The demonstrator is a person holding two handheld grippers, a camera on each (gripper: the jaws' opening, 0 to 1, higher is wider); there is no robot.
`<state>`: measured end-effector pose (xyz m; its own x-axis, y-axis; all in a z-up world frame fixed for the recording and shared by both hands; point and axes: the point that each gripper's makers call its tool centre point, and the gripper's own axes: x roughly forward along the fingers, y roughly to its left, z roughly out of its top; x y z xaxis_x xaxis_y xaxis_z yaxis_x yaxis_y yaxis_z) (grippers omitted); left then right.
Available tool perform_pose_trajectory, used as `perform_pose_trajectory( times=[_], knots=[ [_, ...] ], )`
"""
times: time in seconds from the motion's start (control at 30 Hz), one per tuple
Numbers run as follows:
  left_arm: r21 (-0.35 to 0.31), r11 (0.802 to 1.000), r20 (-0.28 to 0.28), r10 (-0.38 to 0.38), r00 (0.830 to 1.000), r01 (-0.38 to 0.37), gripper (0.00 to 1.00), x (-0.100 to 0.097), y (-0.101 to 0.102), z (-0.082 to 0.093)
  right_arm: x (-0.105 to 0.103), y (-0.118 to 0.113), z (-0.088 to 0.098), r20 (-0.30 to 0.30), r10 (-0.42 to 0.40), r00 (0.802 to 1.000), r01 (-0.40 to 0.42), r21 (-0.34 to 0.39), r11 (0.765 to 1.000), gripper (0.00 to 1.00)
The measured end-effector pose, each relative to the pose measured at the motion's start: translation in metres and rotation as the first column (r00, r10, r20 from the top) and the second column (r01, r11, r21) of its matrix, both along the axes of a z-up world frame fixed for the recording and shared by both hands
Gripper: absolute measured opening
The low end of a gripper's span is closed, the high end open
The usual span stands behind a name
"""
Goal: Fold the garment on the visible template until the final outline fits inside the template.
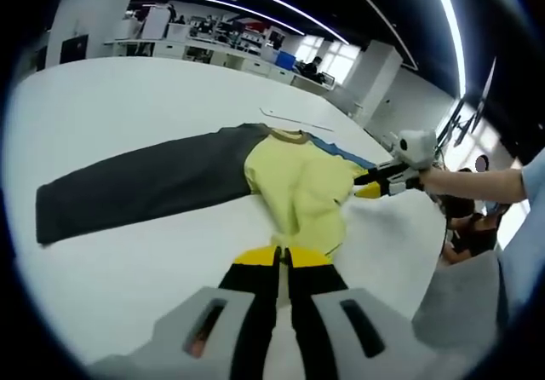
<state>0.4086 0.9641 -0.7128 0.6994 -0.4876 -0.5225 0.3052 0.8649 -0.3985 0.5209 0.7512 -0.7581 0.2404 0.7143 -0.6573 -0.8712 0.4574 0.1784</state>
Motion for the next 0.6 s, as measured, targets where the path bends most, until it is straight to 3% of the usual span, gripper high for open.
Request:
perform_pose_trajectory(
  times=[0.2,0.6],
  knots=[
    [-0.002,1.000,0.000,0.003,1.000,-0.003,0.00,0.000,0.000,0.000,0.003,-0.002,0.006,0.018,-0.015,1.000,0.014,0.014,1.000,0.00],
    [0.001,1.000,0.000,0.002,1.000,-0.002,0.00,-0.001,0.001,-0.001,0.001,-0.006,0.021,0.010,-0.036,0.999,0.035,0.058,0.998,0.00]
  ],
)
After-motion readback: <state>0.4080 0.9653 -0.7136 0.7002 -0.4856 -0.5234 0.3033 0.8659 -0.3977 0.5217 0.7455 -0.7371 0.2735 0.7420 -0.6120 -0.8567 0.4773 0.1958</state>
